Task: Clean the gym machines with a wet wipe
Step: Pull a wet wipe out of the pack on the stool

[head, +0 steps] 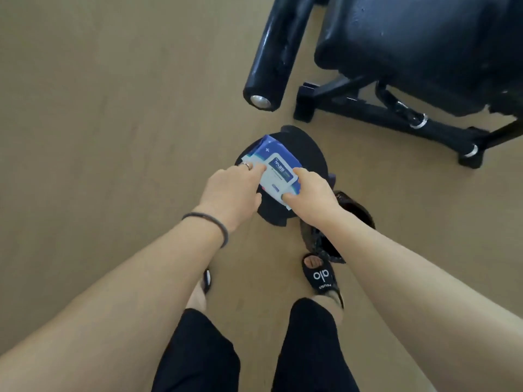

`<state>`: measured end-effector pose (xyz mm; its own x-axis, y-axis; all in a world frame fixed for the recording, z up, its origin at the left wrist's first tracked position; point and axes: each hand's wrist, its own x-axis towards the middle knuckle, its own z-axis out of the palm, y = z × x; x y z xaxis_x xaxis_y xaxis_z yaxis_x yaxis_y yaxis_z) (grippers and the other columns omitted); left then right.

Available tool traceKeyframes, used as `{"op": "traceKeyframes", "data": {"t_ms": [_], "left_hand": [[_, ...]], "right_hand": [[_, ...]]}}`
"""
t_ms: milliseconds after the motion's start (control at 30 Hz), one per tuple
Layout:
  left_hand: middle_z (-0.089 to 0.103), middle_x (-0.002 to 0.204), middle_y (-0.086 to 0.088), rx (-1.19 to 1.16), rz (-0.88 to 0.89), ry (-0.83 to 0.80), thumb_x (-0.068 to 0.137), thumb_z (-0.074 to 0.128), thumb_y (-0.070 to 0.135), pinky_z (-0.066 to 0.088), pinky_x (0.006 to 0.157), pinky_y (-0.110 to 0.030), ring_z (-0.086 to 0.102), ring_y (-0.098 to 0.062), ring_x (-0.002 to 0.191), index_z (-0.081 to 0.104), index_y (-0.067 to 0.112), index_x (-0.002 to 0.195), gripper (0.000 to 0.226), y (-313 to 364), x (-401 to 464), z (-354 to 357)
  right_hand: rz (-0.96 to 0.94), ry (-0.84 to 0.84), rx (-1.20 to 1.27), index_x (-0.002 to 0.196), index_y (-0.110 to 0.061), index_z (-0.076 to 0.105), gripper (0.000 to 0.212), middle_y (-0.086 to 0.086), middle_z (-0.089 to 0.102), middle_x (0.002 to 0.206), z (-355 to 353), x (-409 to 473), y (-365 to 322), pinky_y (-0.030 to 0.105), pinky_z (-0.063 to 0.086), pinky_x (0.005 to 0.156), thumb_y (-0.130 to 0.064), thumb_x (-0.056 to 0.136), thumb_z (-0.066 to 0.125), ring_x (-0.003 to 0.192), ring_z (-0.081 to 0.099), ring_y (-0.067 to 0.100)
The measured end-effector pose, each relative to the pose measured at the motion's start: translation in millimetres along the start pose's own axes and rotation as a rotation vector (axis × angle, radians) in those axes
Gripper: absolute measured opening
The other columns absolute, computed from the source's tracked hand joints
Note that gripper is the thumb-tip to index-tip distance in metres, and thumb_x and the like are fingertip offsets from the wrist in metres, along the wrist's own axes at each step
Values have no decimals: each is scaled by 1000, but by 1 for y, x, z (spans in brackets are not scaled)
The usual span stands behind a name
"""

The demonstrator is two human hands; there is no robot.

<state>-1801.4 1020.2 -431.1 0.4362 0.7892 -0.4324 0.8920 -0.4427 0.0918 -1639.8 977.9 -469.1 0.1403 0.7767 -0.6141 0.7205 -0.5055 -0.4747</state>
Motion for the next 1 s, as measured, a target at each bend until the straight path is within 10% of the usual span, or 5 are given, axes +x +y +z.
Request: {"op": "traceKeyframes", "data": {"t_ms": [167,367,700,1000], "left_hand": [[56,125,-8,71,305,39,91,57,14,32,75,-31,58,-29,106,46,11,130,40,-31,72,56],[41,152,-8,228,568,71,89,70,31,35,114,-37,42,-26,138,42,14,143,64,-40,138,114],[36,150,-10,464,743,31,97,58,37,48,99,-39,44,-28,130,36,16,143,56,-30,182,118],[60,94,2,-272,433,-33,100,56,39,45,65,-23,56,-12,76,50,18,107,22,-33,203,98]], "right_hand": [[159,169,53,155,-15,22,90,7,38,144,68,53,13,38,46,94,-41,85,72,127,45,25],[75,257,-73,160,-12,4,114,6,18,166,114,96,43,39,24,124,-44,81,79,154,17,22],[-72,298,23,161,-18,4,115,-1,24,164,123,108,81,33,32,116,-32,78,83,151,21,14],[-14,388,168,160,-13,-5,123,5,5,169,130,102,77,23,40,102,-31,77,84,151,20,18]]}}
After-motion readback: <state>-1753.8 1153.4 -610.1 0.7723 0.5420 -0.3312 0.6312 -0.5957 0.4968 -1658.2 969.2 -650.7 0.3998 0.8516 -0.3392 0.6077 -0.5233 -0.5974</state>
